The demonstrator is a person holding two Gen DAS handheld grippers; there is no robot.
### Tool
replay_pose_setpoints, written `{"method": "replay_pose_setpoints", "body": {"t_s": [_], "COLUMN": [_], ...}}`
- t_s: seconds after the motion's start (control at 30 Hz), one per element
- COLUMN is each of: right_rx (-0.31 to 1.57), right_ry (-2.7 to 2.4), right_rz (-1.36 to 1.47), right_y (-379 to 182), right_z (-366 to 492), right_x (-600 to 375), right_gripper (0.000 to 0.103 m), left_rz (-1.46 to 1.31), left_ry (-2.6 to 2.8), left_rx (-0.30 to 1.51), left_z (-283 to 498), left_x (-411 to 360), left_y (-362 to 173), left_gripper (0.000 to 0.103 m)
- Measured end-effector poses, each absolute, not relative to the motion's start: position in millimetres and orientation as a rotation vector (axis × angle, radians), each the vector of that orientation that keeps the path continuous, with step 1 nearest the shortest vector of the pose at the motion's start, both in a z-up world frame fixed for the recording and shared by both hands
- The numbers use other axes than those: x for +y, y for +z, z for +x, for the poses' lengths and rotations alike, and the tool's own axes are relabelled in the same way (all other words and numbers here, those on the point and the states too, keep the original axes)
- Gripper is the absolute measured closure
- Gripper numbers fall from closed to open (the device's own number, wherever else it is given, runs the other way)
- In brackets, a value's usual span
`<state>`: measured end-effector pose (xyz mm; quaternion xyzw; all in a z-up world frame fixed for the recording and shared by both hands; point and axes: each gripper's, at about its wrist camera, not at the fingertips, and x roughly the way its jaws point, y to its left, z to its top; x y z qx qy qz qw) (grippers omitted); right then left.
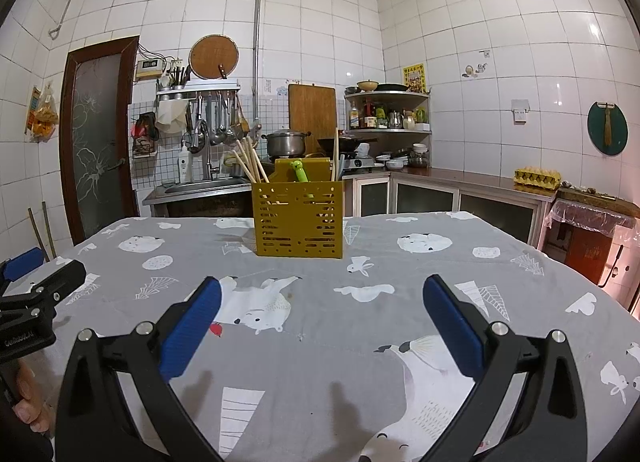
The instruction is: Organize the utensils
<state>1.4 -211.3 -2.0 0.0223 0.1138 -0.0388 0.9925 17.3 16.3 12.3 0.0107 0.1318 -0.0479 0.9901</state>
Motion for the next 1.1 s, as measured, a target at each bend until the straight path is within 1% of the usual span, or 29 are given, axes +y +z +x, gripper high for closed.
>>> {"method": "replay_pose_setpoints", "body": {"t_s": [1.1], "right_rx": [0.232], "right_ry": [-0.08], "right_rz": [0.043], "right_y": [-3.4], "right_z": [0.5], "right_x": [-211.3], "right_gripper": [0.004], "left_rz": [0.016], "left_ry": [-0.098], "left_rx": [0.275], "left_z": [20.5], "left_x": [18.4], "left_y": [11.1], "left_gripper": [0.005]}}
